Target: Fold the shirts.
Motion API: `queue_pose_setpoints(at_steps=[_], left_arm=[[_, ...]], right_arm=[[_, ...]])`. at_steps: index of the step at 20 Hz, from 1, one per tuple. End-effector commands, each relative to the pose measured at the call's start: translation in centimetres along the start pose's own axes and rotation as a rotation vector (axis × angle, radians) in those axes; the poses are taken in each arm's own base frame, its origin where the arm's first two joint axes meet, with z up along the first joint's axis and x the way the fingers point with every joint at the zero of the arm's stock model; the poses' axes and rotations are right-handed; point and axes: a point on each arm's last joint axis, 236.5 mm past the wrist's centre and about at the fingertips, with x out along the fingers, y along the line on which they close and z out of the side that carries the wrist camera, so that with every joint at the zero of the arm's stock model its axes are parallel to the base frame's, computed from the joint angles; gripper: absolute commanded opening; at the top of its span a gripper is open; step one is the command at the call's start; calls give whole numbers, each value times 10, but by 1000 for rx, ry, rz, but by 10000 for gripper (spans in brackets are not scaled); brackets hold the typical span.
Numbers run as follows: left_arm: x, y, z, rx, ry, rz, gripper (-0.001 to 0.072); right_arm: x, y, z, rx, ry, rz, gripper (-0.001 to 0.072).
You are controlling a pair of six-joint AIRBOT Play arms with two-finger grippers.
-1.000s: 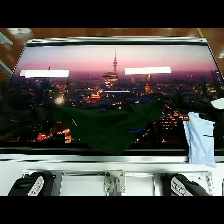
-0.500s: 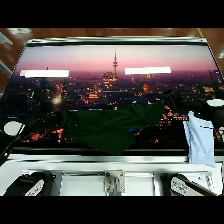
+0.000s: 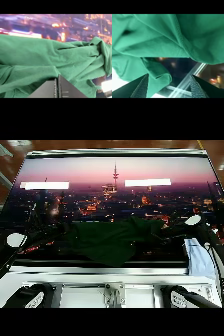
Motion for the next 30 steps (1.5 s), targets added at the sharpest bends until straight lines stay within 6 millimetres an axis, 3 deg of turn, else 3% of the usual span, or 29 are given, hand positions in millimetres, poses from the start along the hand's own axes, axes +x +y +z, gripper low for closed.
queue_pose_setpoints(at_steps=[1,4,9,12,14,16,17,20,22,24,26,27,29,30], left_arm=[[0,0,0,2,-2,2,41],[0,2,4,2,-16,6,40],[0,2,7,2,-30,10,41],[0,3,7,2,-30,11,41],[0,3,7,2,-31,11,41],[0,4,10,2,-44,16,41],[0,5,13,2,-54,19,41],[-3,3,22,6,-80,19,40],[-16,-8,51,45,-148,8,39],[-48,-28,104,124,-273,-6,40],[-103,-61,165,183,-415,-34,40],[-137,-85,191,231,-483,-52,40],[-217,-146,232,362,-644,-89,40],[-258,-178,244,427,-736,-107,39]], right_arm=[[15,2,-11,13,30,-11,640],[22,2,-1,48,-18,-39,639],[60,6,14,85,-75,-75,639],[66,2,28,133,-137,-87,626],[65,1,35,185,-168,-85,318],[65,2,35,194,-167,-81,109],[65,3,32,191,-154,-80,62],[52,25,24,46,-94,-54,61],[18,55,29,-133,-118,-35,61],[-41,100,45,-343,-246,-29,61],[-129,156,61,-542,-487,-32,61],[-185,186,64,-627,-641,-45,60],[-291,235,50,-744,-929,-60,60],[-342,257,33,-784,-1062,-51,60]])
